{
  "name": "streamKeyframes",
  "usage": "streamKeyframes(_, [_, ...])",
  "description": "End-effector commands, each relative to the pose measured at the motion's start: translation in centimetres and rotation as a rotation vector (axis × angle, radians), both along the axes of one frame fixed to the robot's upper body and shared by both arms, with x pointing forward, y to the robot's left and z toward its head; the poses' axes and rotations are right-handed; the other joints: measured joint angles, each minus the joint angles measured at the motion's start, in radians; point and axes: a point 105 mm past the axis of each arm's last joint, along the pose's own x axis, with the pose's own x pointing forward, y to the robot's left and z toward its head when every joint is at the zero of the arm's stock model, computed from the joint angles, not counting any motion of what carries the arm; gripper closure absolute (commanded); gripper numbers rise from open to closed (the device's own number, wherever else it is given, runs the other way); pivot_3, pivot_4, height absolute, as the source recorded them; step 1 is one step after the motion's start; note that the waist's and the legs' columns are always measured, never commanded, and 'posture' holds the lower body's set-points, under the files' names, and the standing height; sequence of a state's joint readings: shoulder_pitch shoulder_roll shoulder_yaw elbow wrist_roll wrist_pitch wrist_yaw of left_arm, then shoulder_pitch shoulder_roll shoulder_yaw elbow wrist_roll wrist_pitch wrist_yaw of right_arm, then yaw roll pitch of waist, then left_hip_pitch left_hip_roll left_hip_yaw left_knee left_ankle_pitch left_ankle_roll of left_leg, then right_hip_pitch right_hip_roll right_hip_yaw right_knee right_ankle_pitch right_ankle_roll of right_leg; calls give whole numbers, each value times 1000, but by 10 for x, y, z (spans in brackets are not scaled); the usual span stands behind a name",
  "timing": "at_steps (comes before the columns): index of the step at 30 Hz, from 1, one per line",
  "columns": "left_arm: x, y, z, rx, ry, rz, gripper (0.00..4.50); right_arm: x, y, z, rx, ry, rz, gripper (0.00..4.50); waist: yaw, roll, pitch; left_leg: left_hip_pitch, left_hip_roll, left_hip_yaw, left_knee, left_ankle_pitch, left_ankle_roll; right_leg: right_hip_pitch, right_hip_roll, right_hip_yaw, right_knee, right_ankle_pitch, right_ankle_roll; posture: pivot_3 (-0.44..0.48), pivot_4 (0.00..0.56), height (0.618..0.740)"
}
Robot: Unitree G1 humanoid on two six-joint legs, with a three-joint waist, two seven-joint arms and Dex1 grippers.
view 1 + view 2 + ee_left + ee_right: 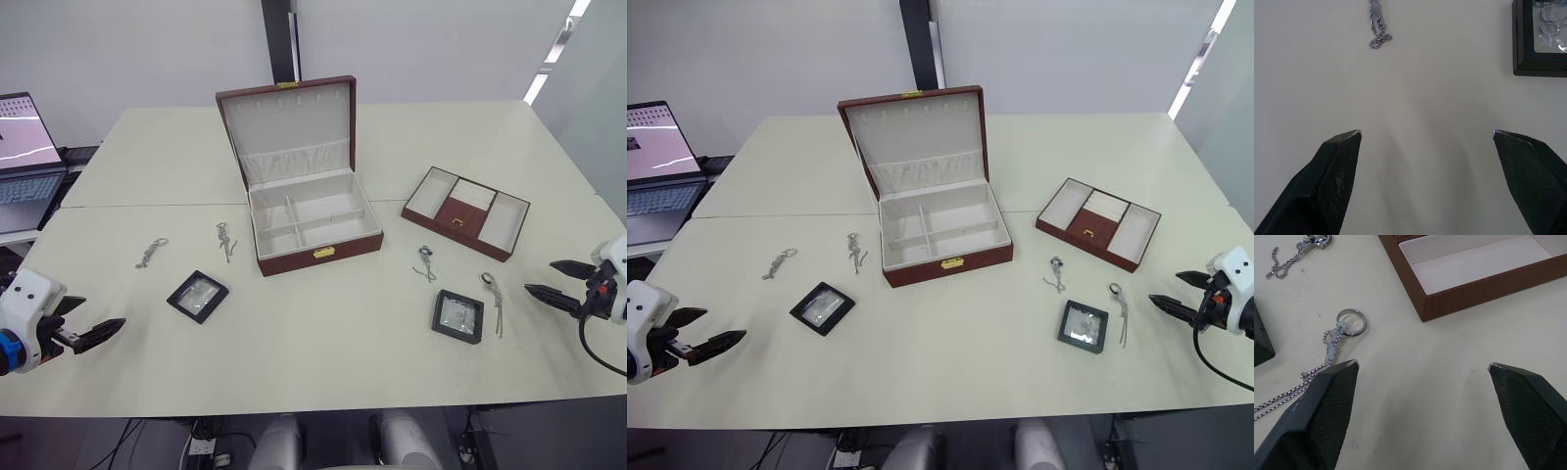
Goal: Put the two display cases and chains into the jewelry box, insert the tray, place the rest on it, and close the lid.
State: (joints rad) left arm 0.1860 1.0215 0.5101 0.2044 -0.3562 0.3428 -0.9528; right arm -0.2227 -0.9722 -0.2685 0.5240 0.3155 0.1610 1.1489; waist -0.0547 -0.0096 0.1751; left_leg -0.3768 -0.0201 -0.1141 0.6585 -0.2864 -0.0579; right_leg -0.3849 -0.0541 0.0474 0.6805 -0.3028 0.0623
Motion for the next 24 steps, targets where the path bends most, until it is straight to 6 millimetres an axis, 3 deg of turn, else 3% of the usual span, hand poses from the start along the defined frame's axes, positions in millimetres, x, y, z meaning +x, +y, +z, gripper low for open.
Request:
streamKeyframes(1, [1, 7, 13, 12, -45, 29, 45, 4, 0, 12, -18, -47, 10, 0, 0, 0, 0, 0, 0, 0, 0, 0, 0, 0, 0, 0, 0, 0, 0, 0, 150, 740])
streamKeyframes(24, [0, 12, 9, 29, -32, 47, 45, 3, -3, 11, -26, -43, 1, 0, 0, 0, 0, 0, 0, 0, 0, 0, 0, 0, 0, 0, 0, 0, 0, 0, 150, 740])
